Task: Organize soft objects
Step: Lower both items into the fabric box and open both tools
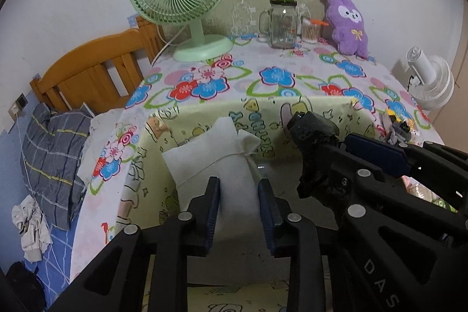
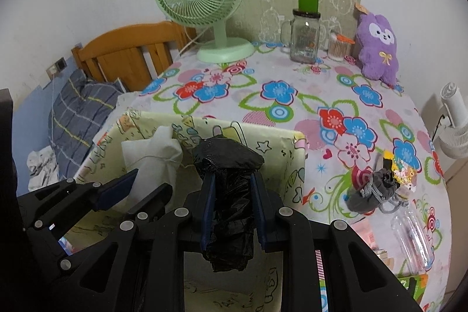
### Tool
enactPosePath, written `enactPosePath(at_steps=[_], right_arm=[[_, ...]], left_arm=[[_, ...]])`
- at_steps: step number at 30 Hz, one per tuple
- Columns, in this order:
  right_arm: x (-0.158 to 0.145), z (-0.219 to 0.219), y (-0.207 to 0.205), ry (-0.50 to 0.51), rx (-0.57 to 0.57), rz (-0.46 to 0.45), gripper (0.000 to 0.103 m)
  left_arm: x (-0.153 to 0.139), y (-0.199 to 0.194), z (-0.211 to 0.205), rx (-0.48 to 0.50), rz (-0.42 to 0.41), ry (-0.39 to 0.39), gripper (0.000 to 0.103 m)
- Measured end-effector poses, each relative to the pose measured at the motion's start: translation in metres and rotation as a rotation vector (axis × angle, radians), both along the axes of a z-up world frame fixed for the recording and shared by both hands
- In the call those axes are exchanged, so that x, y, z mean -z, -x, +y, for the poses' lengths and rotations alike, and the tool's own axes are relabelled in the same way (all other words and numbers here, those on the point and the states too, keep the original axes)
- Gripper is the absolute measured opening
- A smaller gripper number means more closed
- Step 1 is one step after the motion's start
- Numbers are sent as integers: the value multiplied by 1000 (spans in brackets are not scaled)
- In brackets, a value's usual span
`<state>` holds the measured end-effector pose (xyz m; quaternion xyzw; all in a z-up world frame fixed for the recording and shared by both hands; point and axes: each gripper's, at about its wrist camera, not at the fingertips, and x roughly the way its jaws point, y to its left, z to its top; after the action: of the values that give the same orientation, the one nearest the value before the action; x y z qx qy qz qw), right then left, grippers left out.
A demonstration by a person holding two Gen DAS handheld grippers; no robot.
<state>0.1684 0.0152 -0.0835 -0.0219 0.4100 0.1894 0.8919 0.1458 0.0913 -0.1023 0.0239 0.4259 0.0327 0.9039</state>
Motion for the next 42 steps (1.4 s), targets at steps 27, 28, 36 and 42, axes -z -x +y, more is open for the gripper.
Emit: enactPosePath(at_steps=[27, 28, 36, 42], right_arm=[[-10, 2, 1, 6, 2, -24, 73], [-12, 1, 2, 9, 6, -27, 74], [-30, -10, 16, 13, 34, -80, 83], [-45, -25, 28, 0, 71, -133, 94]], left_arm=[[-8, 1, 4, 56, 7, 38, 72], [-10, 2, 4, 54, 4, 40, 73], [-29, 15, -5, 46, -42, 41, 80], [-41, 25, -15, 47, -88, 35, 85]])
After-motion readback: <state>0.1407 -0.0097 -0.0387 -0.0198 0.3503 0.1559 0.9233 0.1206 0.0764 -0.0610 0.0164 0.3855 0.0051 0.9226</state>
